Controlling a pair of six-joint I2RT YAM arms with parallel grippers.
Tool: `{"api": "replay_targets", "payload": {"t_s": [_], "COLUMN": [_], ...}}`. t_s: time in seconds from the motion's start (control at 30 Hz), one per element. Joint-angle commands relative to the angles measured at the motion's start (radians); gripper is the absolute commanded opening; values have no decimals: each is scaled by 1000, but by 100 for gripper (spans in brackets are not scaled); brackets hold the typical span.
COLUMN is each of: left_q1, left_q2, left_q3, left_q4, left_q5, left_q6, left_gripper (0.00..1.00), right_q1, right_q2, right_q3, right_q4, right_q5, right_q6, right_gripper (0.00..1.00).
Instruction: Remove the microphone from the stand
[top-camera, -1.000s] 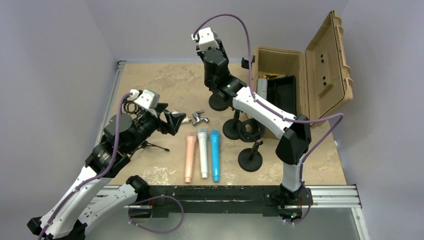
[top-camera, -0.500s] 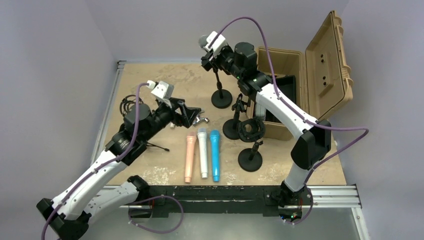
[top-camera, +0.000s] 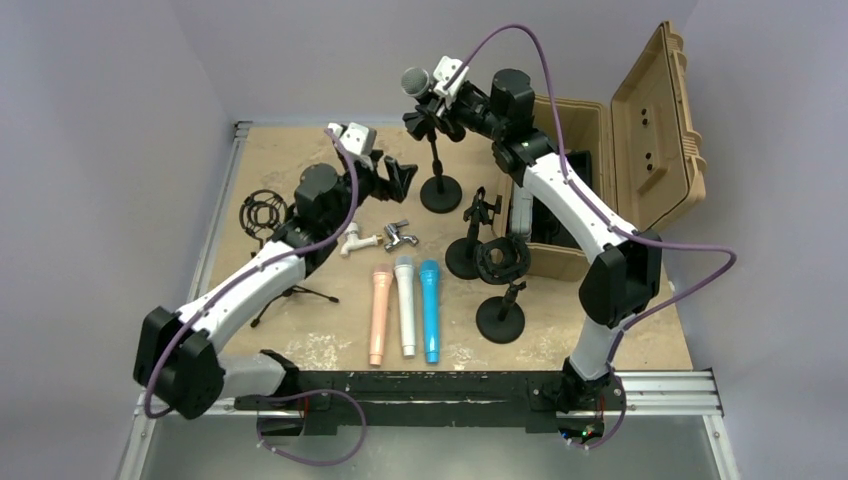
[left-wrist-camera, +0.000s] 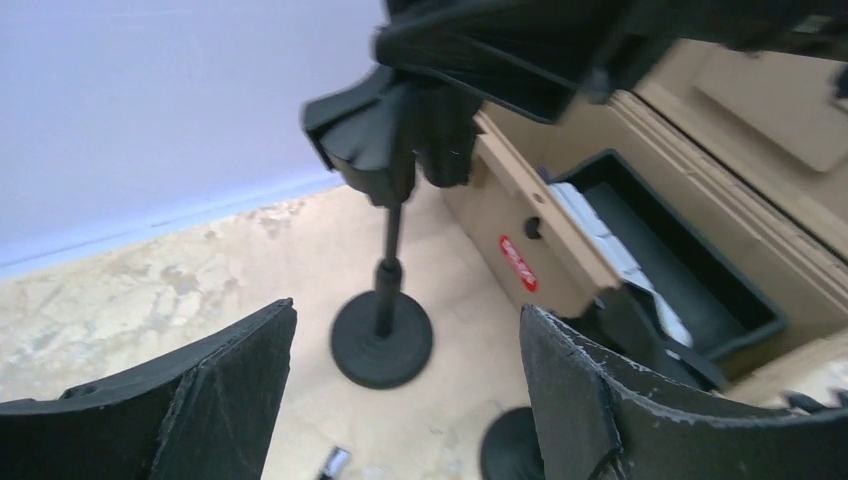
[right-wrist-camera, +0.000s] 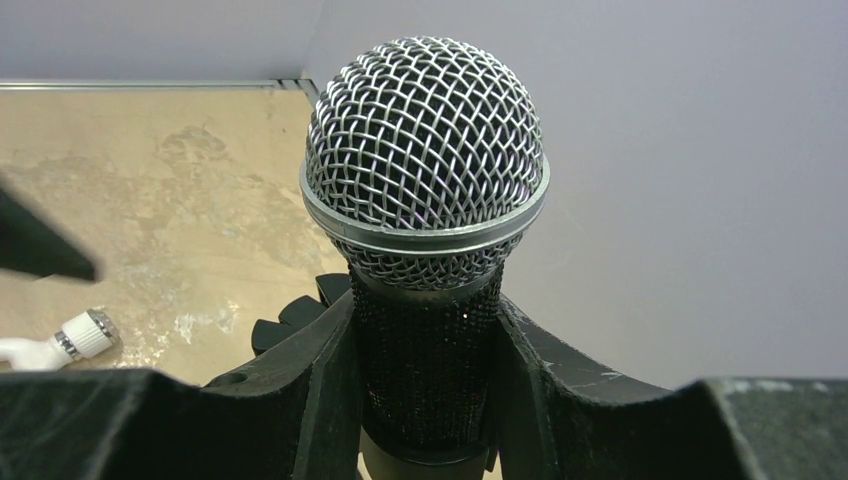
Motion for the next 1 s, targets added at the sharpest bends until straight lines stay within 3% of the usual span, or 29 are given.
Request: {"api": "replay_targets", "payload": {"t_s": [0.0, 0.23, 0.47, 0.67, 0.97], "left_q1": [111, 169, 209, 211, 208], "left_q2": [111, 305, 480, 595, 675], "left_q3": [128, 110, 265, 343, 413], "left_q4": [148, 505, 584, 690, 687], "left_q5": [131, 368, 563, 615, 631], "left_q6": [40, 208, 148, 88, 97], "left_gripper": [80, 86, 86, 85, 82], "right_q1": [-18, -58, -87, -91, -96], "right_q2": [23, 60, 88, 101, 115], "right_q3": [67, 117, 155, 172, 176], "right_q4": [-24, -62, -92, -107, -100], "right_q5": [-74, -158, -208, -200, -207], "right_q6": [2, 17, 24, 15, 19], "right_gripper": [0, 0, 0, 0, 0]}}
